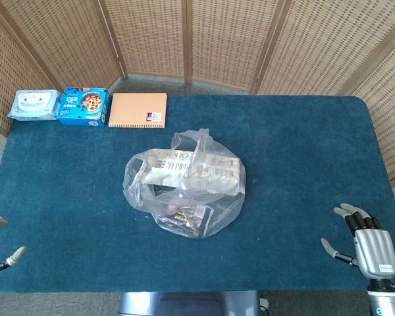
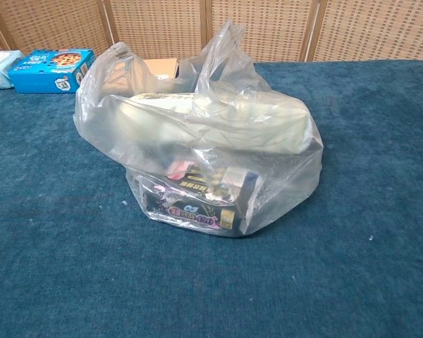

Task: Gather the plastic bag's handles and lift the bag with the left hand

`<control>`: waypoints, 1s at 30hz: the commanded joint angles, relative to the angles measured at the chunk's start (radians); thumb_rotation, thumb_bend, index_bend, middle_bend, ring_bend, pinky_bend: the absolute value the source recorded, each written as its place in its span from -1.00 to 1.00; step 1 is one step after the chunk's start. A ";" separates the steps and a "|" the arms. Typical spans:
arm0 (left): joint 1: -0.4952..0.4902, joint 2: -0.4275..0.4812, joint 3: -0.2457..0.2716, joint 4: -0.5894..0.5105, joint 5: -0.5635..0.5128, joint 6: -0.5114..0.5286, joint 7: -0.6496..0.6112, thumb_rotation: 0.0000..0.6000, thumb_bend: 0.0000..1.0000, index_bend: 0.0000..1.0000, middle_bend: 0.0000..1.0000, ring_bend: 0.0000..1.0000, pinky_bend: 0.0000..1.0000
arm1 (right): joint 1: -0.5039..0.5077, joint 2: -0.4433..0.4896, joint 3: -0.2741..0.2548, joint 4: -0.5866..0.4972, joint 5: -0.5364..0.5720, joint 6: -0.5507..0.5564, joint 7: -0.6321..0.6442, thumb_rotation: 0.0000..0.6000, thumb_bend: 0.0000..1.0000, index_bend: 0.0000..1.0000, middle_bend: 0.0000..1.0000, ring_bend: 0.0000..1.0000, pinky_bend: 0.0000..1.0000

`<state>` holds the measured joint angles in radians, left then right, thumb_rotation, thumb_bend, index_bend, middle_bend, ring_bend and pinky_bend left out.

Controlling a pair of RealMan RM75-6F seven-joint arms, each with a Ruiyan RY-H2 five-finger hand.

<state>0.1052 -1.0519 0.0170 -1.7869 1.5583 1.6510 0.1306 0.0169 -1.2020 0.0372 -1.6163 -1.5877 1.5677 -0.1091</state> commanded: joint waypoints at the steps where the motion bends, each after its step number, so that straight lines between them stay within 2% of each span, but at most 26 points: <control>1: -0.003 -0.002 -0.001 0.000 -0.002 -0.005 0.002 -1.00 -0.80 -0.33 -0.40 -0.46 -0.45 | 0.002 -0.002 0.001 0.002 0.004 -0.004 -0.003 0.07 -0.38 -0.52 -0.57 -0.56 -0.52; 17: -0.021 0.014 -0.012 -0.013 -0.009 -0.031 -0.002 -1.00 -0.80 -0.33 -0.40 -0.46 -0.46 | 0.006 -0.005 0.000 0.004 0.006 -0.010 -0.002 0.06 -0.38 -0.52 -0.57 -0.56 -0.52; 22: -0.066 0.039 -0.031 -0.034 -0.037 -0.101 -0.047 -1.00 -0.81 -0.33 -0.40 -0.46 -0.47 | 0.004 0.000 -0.001 0.001 0.005 -0.008 -0.003 0.08 -0.38 -0.52 -0.57 -0.56 -0.52; 30: -0.197 0.080 -0.080 -0.082 -0.101 -0.294 -0.134 -1.00 -0.81 -0.33 -0.40 -0.46 -0.47 | -0.013 0.017 -0.009 -0.006 0.012 0.005 -0.002 0.06 -0.38 -0.52 -0.57 -0.56 -0.52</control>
<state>-0.0519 -0.9869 -0.0427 -1.8498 1.4812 1.4031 0.0300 0.0044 -1.1857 0.0289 -1.6219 -1.5759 1.5720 -0.1116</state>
